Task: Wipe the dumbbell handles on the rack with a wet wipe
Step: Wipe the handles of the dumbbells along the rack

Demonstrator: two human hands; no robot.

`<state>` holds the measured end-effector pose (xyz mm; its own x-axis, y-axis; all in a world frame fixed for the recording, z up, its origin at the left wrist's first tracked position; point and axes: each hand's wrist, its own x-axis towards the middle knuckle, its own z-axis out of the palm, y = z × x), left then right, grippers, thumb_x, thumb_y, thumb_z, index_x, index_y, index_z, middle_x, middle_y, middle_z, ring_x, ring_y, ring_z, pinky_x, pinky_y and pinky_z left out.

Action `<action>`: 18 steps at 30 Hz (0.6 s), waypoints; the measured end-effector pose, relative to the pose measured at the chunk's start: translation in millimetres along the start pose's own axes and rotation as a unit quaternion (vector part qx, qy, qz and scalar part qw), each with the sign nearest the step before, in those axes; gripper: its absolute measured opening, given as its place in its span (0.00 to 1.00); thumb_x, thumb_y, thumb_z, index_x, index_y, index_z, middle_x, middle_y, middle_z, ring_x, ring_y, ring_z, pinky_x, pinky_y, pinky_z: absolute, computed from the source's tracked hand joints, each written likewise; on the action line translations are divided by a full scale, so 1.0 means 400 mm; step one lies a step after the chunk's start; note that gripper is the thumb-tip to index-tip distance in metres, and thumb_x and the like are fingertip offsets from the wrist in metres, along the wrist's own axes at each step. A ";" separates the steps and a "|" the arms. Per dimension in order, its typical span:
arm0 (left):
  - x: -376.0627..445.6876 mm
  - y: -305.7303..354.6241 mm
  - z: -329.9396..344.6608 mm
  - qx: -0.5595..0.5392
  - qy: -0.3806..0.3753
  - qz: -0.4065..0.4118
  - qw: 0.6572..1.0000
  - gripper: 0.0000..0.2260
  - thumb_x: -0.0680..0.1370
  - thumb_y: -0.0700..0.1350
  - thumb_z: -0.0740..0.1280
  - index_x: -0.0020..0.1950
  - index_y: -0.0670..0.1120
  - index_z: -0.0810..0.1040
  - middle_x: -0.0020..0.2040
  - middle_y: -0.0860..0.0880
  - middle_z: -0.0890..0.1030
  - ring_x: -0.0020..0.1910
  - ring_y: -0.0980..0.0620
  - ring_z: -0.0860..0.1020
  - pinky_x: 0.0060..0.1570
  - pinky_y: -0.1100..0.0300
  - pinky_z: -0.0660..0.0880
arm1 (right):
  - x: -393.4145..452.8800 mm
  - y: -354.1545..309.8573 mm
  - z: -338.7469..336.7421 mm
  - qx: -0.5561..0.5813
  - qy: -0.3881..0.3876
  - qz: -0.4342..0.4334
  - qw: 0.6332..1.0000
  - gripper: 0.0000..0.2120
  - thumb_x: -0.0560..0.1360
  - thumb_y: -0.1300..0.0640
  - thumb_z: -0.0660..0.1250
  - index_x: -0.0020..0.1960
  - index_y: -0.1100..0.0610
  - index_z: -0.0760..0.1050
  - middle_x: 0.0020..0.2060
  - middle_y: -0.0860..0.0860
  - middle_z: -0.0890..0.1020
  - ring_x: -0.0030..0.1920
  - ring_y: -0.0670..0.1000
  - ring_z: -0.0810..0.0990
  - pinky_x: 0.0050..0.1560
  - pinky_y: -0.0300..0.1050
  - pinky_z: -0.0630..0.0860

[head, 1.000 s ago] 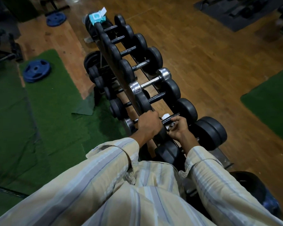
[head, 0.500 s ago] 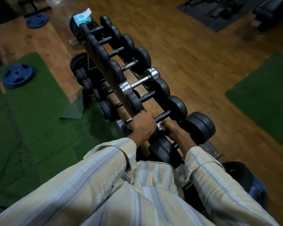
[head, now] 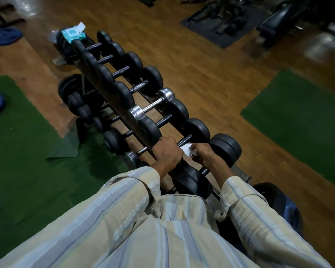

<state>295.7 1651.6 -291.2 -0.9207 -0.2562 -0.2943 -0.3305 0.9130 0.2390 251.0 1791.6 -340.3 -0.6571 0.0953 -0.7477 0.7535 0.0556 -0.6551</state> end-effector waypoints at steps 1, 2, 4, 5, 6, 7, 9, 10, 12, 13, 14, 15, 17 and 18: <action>-0.003 -0.001 -0.003 -0.007 -0.008 0.003 1.000 0.11 0.75 0.47 0.66 0.55 0.44 0.81 0.56 0.42 0.79 0.50 0.41 0.81 0.40 0.54 0.72 | -0.011 0.002 -0.003 0.004 0.008 -0.004 1.000 0.08 0.73 0.67 0.66 0.48 0.60 0.81 0.37 0.55 0.79 0.33 0.52 0.76 0.32 0.43 0.73; -0.005 -0.001 -0.005 -0.013 -0.016 0.006 1.000 0.12 0.74 0.47 0.67 0.55 0.44 0.80 0.56 0.42 0.78 0.50 0.41 0.81 0.40 0.55 0.72 | -0.025 0.002 -0.008 0.008 0.013 -0.014 1.000 0.11 0.73 0.67 0.66 0.51 0.59 0.83 0.39 0.55 0.81 0.35 0.52 0.78 0.32 0.42 0.75; -0.008 -0.001 -0.002 -0.028 -0.032 0.007 0.999 0.17 0.71 0.50 0.69 0.57 0.44 0.80 0.59 0.41 0.77 0.51 0.41 0.81 0.41 0.56 0.72 | -0.044 0.006 -0.024 0.006 0.018 -0.052 0.998 0.14 0.75 0.69 0.64 0.54 0.59 0.84 0.41 0.55 0.83 0.38 0.53 0.80 0.34 0.41 0.76; -0.009 -0.001 -0.001 -0.034 -0.041 0.006 0.999 0.21 0.70 0.51 0.70 0.60 0.43 0.79 0.61 0.40 0.76 0.51 0.41 0.81 0.41 0.56 0.73 | -0.056 0.010 -0.033 -0.001 0.022 -0.074 0.997 0.14 0.76 0.69 0.63 0.54 0.59 0.84 0.42 0.55 0.84 0.39 0.53 0.80 0.34 0.41 0.76; -0.010 -0.001 0.000 -0.034 -0.048 0.006 0.998 0.26 0.69 0.53 0.71 0.63 0.42 0.77 0.63 0.39 0.75 0.51 0.41 0.81 0.41 0.56 0.73 | -0.061 0.016 -0.046 -0.013 0.030 -0.092 0.995 0.14 0.77 0.69 0.63 0.54 0.59 0.84 0.43 0.56 0.84 0.40 0.54 0.80 0.35 0.41 0.76; -0.011 0.000 0.002 -0.031 -0.056 0.007 0.998 0.32 0.68 0.55 0.72 0.68 0.40 0.74 0.66 0.38 0.73 0.52 0.41 0.81 0.41 0.55 0.74 | -0.064 0.026 -0.060 -0.028 0.043 -0.109 0.993 0.12 0.77 0.68 0.64 0.53 0.58 0.85 0.43 0.55 0.84 0.40 0.54 0.81 0.34 0.41 0.76; -0.023 0.003 0.007 -0.025 -0.070 0.011 0.997 0.47 0.66 0.60 0.75 0.76 0.36 0.62 0.72 0.36 0.67 0.56 0.39 0.80 0.45 0.53 0.75 | -0.064 0.052 -0.094 -0.105 0.086 -0.157 0.978 0.08 0.78 0.64 0.68 0.50 0.56 0.85 0.40 0.51 0.86 0.39 0.54 0.83 0.34 0.41 0.77; -0.032 0.007 0.008 -0.024 -0.073 0.014 0.997 0.53 0.65 0.63 0.77 0.78 0.35 0.57 0.73 0.36 0.65 0.58 0.39 0.79 0.47 0.52 0.76 | -0.062 0.067 -0.111 -0.163 0.109 -0.187 0.963 0.07 0.78 0.62 0.69 0.49 0.54 0.86 0.39 0.49 0.86 0.40 0.53 0.84 0.35 0.41 0.78; -0.053 0.017 0.008 -0.024 -0.086 0.024 0.996 0.63 0.60 0.68 0.79 0.80 0.36 0.50 0.77 0.36 0.58 0.61 0.39 0.78 0.50 0.52 0.77 | -0.060 0.095 -0.145 -0.270 0.130 -0.240 0.923 0.09 0.77 0.61 0.69 0.50 0.51 0.87 0.41 0.43 0.87 0.43 0.48 0.85 0.39 0.43 0.79; -0.063 0.022 0.011 -0.023 -0.100 0.030 0.994 0.66 0.59 0.69 0.79 0.80 0.37 0.47 0.79 0.34 0.53 0.63 0.39 0.77 0.53 0.51 0.77 | -0.060 0.110 -0.159 -0.319 0.118 -0.263 0.903 0.12 0.76 0.62 0.69 0.50 0.49 0.87 0.43 0.42 0.87 0.44 0.45 0.84 0.42 0.44 0.81; -0.073 0.026 0.014 -0.020 -0.116 0.035 0.992 0.70 0.57 0.70 0.80 0.81 0.37 0.44 0.80 0.33 0.47 0.65 0.38 0.76 0.55 0.50 0.77 | -0.062 0.123 -0.169 -0.374 0.093 -0.276 0.881 0.14 0.76 0.63 0.69 0.52 0.48 0.87 0.45 0.41 0.87 0.45 0.43 0.84 0.44 0.45 0.81; -0.082 0.030 0.017 -0.015 -0.131 0.039 0.991 0.72 0.55 0.70 0.80 0.81 0.38 0.41 0.80 0.33 0.42 0.66 0.37 0.75 0.56 0.50 0.77 | -0.076 0.129 -0.173 -0.429 0.057 -0.283 0.856 0.15 0.75 0.65 0.69 0.53 0.48 0.87 0.47 0.43 0.88 0.47 0.43 0.85 0.46 0.43 0.81; -0.092 0.036 0.023 -0.001 -0.149 0.042 0.988 0.76 0.52 0.71 0.80 0.80 0.38 0.37 0.79 0.32 0.36 0.66 0.37 0.74 0.56 0.51 0.76 | -0.091 0.136 -0.174 -0.519 -0.016 -0.282 0.806 0.20 0.73 0.68 0.67 0.57 0.50 0.86 0.51 0.47 0.88 0.51 0.46 0.85 0.48 0.40 0.78; -0.094 0.038 0.026 0.006 -0.153 0.044 0.987 0.77 0.52 0.71 0.80 0.80 0.38 0.36 0.79 0.32 0.34 0.66 0.37 0.75 0.55 0.51 0.76 | -0.102 0.133 -0.171 -0.546 -0.042 -0.269 0.792 0.23 0.72 0.69 0.66 0.60 0.51 0.85 0.53 0.48 0.87 0.52 0.48 0.85 0.47 0.40 0.76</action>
<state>327.5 1678.4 -286.3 -0.8398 -0.0700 -0.5384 -0.2482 0.9314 0.2661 319.3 1858.7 -337.3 -0.8537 -0.2977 -0.4272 -0.0970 0.8970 -0.4313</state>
